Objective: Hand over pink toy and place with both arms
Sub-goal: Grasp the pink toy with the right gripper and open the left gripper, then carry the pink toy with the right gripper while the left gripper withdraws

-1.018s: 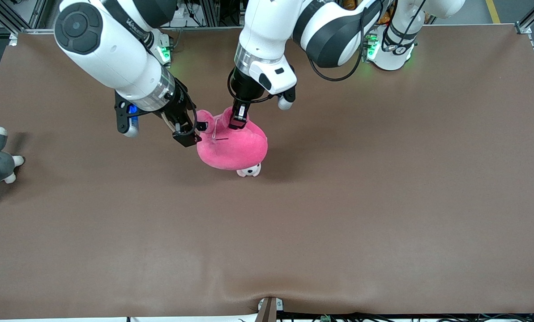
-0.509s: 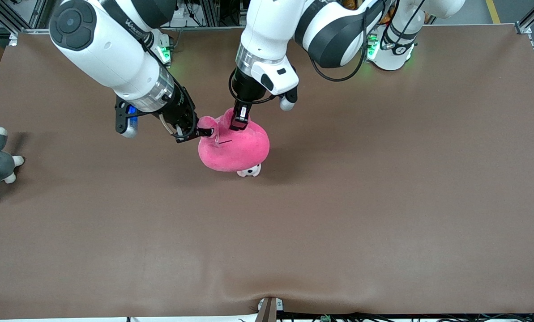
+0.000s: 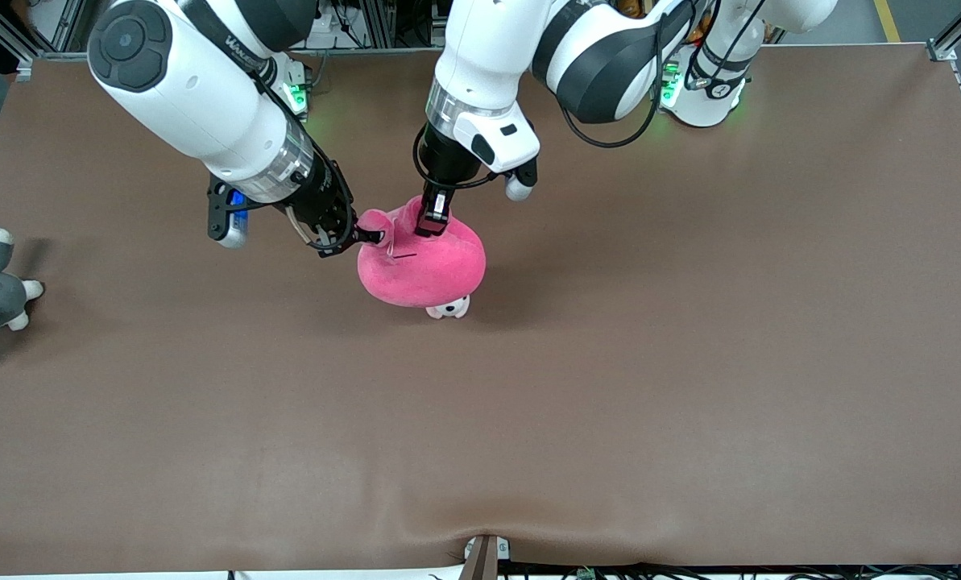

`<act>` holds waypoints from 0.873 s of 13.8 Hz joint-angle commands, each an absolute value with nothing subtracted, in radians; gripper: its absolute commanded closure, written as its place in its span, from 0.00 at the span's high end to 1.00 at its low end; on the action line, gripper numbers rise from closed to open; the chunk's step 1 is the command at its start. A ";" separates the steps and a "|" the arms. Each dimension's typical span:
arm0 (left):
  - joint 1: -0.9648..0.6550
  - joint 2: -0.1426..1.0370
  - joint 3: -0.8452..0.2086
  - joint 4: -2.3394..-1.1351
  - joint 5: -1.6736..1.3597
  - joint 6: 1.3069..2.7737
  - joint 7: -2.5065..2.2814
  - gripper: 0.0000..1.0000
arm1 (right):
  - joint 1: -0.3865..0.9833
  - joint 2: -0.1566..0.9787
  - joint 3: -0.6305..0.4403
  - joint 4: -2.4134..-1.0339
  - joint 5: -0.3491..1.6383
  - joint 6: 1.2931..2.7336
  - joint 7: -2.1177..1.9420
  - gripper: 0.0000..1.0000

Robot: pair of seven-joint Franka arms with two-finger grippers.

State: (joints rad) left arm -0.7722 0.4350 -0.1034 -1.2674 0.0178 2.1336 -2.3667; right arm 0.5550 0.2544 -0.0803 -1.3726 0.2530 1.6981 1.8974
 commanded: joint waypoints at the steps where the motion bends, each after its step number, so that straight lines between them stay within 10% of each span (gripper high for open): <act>1: -0.767 0.428 -0.095 -1.250 0.037 2.129 -2.385 0.35 | 0.549 0.256 -0.084 -1.362 0.262 1.698 1.913 0.00; 2: -0.765 0.426 -0.092 -1.250 0.041 2.129 -2.379 0.85 | 0.548 0.256 -0.086 -1.361 0.261 1.695 1.911 0.00; 3: -0.765 0.426 -0.084 -1.250 0.041 2.129 -2.379 1.00 | 0.545 0.253 -0.089 -1.361 0.259 1.694 1.908 0.00; 12: -0.556 0.377 -0.072 -1.266 0.034 1.922 -1.903 1.00 | 0.241 0.221 -0.092 -1.362 0.264 1.568 1.573 0.00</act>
